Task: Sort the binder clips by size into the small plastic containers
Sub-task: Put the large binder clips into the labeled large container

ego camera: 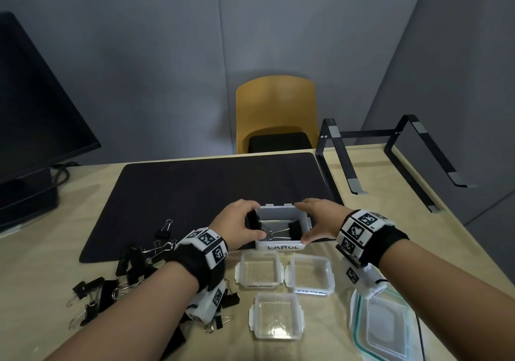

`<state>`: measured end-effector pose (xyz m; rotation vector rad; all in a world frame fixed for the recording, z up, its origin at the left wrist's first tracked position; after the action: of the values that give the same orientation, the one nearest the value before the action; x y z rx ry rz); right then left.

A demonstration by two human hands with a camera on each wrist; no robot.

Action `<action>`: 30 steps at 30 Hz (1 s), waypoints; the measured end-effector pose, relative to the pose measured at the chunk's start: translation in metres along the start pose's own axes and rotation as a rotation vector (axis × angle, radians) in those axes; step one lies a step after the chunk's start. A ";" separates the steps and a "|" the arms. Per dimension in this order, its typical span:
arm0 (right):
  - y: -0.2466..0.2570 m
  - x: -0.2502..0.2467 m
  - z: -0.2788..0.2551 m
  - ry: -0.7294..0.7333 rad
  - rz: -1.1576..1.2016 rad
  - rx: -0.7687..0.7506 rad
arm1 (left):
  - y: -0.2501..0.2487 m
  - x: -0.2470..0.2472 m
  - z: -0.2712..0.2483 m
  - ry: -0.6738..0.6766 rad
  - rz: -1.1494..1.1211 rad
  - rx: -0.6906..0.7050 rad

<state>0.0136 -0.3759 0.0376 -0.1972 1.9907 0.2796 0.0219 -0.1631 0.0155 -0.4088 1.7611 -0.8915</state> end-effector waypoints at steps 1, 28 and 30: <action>0.001 0.000 0.000 0.005 -0.005 0.000 | -0.001 0.000 0.001 0.007 0.029 0.009; 0.006 -0.003 0.000 0.022 -0.057 0.006 | -0.006 0.017 0.006 0.175 0.537 0.104; 0.007 -0.003 0.000 0.022 -0.057 0.006 | -0.010 0.018 0.005 0.132 0.555 0.139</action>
<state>0.0131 -0.3695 0.0407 -0.2540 2.0034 0.2361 0.0184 -0.1828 0.0104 0.2316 1.7869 -0.6407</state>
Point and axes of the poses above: each hand's wrist, its own z-axis towards the middle knuckle, its own x-axis out of the palm, y = z × x, the point moved 3 cm from there along z, towards the middle knuckle, and after that the axes turned 10 degrees about -z, right-handed, at the moved point
